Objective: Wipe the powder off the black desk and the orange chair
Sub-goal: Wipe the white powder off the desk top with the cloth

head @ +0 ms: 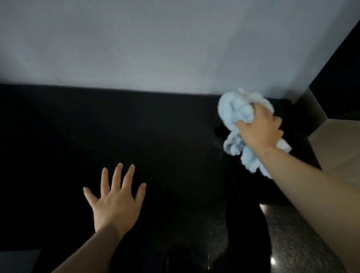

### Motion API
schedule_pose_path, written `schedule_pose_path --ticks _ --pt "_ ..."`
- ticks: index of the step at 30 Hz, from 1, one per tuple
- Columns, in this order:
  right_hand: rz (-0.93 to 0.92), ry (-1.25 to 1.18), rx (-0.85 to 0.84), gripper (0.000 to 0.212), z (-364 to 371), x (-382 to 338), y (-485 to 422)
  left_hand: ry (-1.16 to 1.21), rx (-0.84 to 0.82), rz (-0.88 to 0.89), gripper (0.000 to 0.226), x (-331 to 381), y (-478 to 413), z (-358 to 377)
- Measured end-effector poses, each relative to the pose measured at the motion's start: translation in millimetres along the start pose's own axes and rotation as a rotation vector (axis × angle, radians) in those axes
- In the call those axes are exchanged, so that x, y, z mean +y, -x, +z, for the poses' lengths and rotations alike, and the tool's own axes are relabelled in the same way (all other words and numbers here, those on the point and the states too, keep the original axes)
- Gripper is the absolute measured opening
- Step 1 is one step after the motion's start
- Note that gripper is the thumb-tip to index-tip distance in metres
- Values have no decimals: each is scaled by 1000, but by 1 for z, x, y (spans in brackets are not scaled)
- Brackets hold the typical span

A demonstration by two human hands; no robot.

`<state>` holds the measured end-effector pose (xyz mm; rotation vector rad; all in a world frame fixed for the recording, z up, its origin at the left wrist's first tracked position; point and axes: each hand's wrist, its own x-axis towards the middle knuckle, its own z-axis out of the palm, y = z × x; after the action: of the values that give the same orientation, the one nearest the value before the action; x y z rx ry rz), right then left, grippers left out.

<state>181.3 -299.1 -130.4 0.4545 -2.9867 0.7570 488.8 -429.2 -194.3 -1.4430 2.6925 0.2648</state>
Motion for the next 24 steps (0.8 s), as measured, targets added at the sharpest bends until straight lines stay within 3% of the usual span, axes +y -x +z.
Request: schedule_pose_path --ticks 3,5,8,11,14,15,16,18,21,24 --pt "191 165 -122 51 13 7 -53 4 -10 -23 68 0 -4 0" --pt "125 308 -115 48 32 1 -60 25 -11 -38 69 0 -3 0" --pt "-116 441 -89 43 35 -17 -38 52 3 -49 67 -1 0 -1" --pt "-426 436 -228 45 27 -19 17 78 1 -52 63 0 0 -3" --pt "-825 88 -498 49 11 -17 92 89 25 -38 60 1 1 -2" --pt "-884 10 -508 47 9 -17 97 88 32 -36 60 1 1 -2" --pt "-873 -19 -408 46 9 -19 88 84 36 -33 59 0 1 -2" --pt "-604 98 -157 45 11 -31 45 79 44 -16 58 0 2 -1" --pt "-279 352 -230 50 19 -35 6 79 52 -11 57 1 2 -1" --pt "-397 394 -220 47 35 -30 56 83 58 -19 55 1 2 -1"
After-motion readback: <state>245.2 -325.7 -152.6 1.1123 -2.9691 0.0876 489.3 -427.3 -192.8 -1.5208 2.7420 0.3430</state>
